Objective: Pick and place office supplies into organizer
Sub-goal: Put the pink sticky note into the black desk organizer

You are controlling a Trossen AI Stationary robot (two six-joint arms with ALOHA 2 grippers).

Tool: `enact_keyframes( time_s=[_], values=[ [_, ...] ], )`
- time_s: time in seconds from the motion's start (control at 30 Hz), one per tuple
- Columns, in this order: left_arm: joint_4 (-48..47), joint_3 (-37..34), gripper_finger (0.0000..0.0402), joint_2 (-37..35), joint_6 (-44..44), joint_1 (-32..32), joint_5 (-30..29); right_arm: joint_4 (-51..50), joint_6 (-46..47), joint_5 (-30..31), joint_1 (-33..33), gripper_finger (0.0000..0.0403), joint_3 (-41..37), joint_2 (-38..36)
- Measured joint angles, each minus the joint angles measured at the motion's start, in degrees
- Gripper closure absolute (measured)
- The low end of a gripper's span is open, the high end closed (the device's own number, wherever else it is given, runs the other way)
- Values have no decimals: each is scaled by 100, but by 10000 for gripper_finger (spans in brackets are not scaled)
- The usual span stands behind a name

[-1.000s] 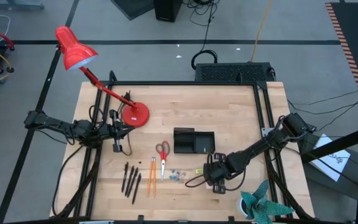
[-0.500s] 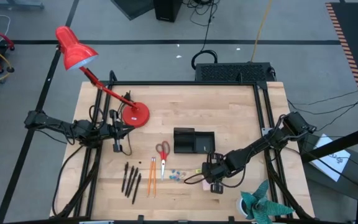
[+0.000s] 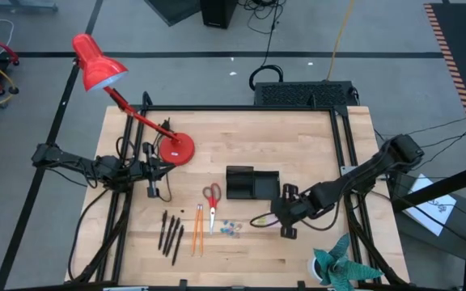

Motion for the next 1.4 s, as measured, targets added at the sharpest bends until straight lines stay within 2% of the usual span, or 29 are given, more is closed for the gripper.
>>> enact_keyframes(
  time_s=[0.23,0.37,0.77,0.93,1.03,1.4],
  values=[
    [0,1,369,1,-2,0,-1,175,-414,-28,-164,395,18,-157],
    [-1,0,369,1,-4,1,-1,-123,-645,-32,-348,395,315,-226],
    [-3,1,369,0,-7,-1,-51,-1962,-1541,-19,-1101,395,1617,-228],
    [-3,1,369,1,-7,-1,-53,-2149,-1884,-42,-1511,395,1769,-228],
    [-3,1,369,1,-4,-1,-107,-2150,-2008,-251,-1684,395,1779,-229],
    [-5,-1,369,0,-2,0,-256,-2168,-2198,-348,-1830,395,1779,-228]
  ],
)
